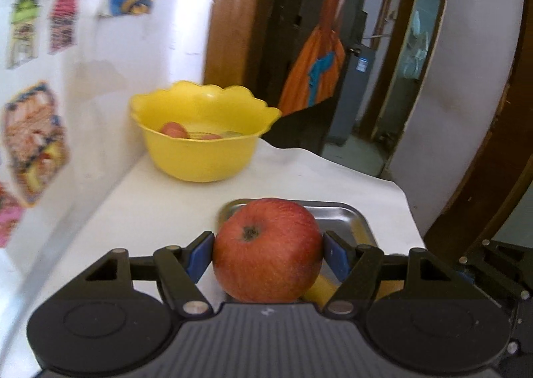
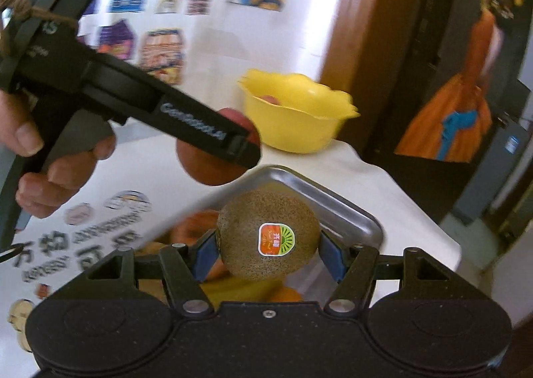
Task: Organize fruits
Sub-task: 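Carry the red apple and small kiwi over the metal tray with both tools, then lower the apple and kiwi onto the tray and open both grippers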
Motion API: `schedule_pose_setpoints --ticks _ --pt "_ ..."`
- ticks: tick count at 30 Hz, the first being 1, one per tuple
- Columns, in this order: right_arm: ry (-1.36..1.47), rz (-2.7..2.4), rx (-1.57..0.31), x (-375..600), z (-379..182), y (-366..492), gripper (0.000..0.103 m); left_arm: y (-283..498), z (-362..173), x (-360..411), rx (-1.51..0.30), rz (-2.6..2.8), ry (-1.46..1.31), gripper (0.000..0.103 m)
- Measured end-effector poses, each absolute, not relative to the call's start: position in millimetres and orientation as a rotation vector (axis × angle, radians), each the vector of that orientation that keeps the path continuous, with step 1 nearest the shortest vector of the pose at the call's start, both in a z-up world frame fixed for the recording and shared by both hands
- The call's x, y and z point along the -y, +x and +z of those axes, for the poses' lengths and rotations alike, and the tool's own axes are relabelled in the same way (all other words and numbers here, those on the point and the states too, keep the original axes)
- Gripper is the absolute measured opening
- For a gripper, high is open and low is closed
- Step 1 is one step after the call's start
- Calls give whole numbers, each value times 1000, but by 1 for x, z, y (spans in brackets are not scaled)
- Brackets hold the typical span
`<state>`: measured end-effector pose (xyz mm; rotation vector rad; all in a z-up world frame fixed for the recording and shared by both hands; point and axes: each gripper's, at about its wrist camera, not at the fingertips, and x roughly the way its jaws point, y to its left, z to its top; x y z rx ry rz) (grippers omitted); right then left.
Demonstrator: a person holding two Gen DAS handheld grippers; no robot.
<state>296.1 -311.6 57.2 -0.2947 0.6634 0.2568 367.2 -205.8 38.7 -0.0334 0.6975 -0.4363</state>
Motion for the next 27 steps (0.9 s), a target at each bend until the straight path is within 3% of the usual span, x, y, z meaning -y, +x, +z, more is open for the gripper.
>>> schedule_pose_setpoints --ticks 12,27 --pt "-212 197 -691 363 13 331 66 397 -2 254 -760 -445 7 74" --pt "-152 207 -713 377 -11 347 66 401 -12 266 -748 -428 50 74"
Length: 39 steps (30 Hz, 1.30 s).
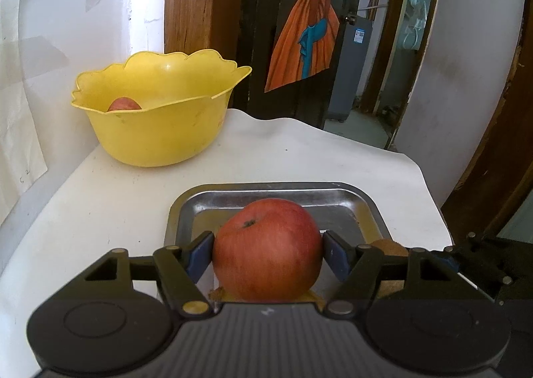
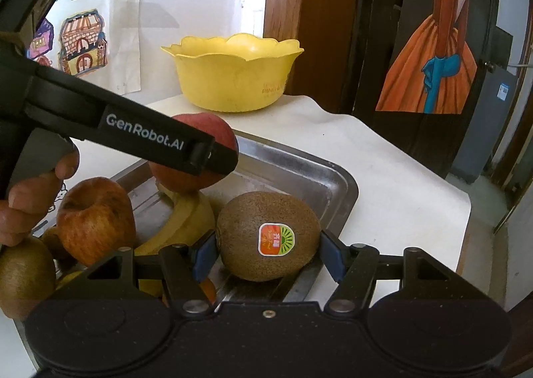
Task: Organize fruits
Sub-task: 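Lower the apple and kiwi onto the tray and open both grippers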
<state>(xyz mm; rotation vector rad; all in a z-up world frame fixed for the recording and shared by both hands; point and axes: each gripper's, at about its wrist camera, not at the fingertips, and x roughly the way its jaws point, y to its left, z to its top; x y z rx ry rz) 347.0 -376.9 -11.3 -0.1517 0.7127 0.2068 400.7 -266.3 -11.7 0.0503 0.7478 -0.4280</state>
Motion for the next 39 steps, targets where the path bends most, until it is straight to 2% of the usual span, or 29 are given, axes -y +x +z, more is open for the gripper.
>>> schedule_pose_setpoints --ticks 10,18,39 --pt "-145 212 -705 377 -12 347 66 403 -12 266 -759 -420 49 74" --pt "-145 200 -694 374 -11 346 71 402 -11 265 -752 -422 53 76" --pt "-131 140 -618 369 27 310 92 369 30 246 -663 -392 23 96"
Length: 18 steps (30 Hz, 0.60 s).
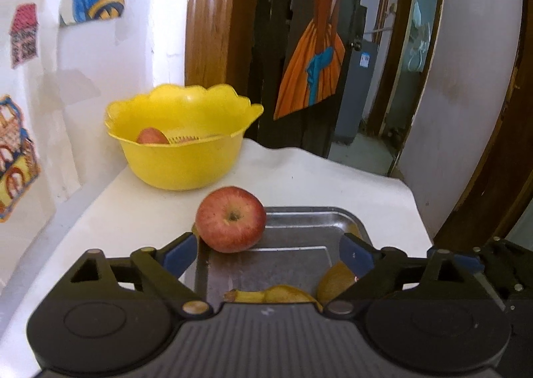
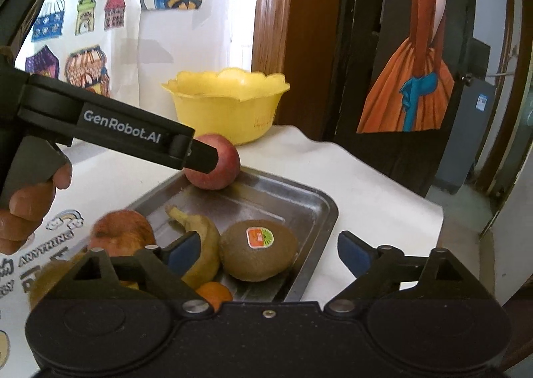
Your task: Organize fruits
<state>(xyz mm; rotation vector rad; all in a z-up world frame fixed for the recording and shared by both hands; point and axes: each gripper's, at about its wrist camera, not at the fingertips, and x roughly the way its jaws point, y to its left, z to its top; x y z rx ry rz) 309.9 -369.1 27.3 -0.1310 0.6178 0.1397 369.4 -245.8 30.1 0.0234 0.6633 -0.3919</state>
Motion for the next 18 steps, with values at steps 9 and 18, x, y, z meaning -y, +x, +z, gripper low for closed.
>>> schedule_pose_setpoints --ticks 9,18 --pt "-146 121 -556 355 64 273 97 330 65 224 -586 -374 13 101" --pt "-152 110 -503 330 95 221 102 281 85 194 -560 -373 -16 102"
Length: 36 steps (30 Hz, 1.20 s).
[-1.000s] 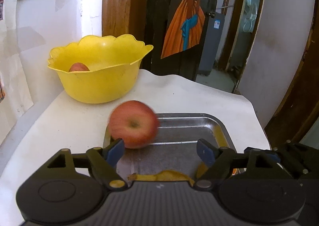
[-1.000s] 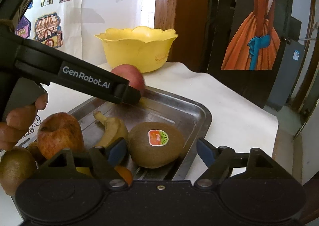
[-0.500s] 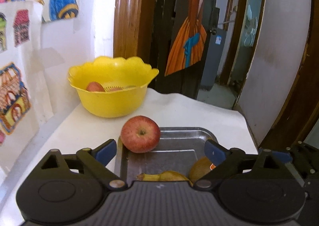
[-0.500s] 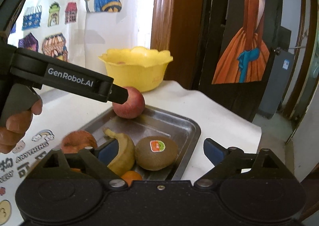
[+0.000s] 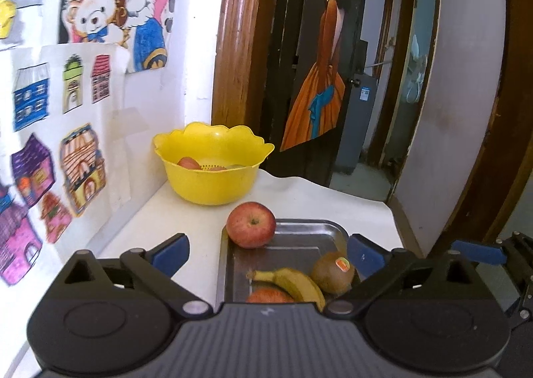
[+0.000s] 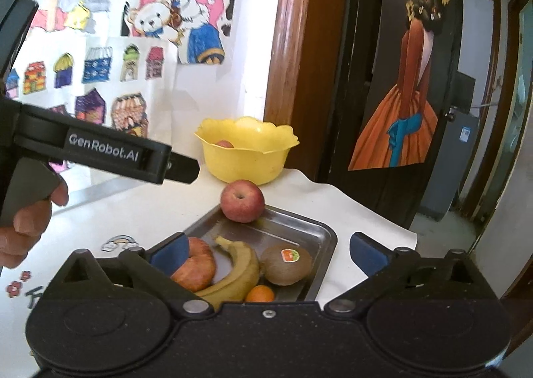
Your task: Organize fruits
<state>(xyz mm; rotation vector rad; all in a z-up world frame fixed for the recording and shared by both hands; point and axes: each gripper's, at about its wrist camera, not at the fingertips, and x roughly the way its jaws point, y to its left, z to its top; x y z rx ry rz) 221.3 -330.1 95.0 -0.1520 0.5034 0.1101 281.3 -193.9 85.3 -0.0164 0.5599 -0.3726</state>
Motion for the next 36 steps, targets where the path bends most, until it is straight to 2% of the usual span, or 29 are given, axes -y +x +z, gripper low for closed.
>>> schedule_pose_setpoints --ticks 15,26,36 --pt "-112 75 -424 299 122 148 102 211 109 152 -468 -348 -47 102" --pt "-60 32 -351 283 122 114 102 179 105 130 -403 -298 -38 102" --pt "-28 -100 -289 266 113 83 102 158 85 114 -415 -298 -17 103"
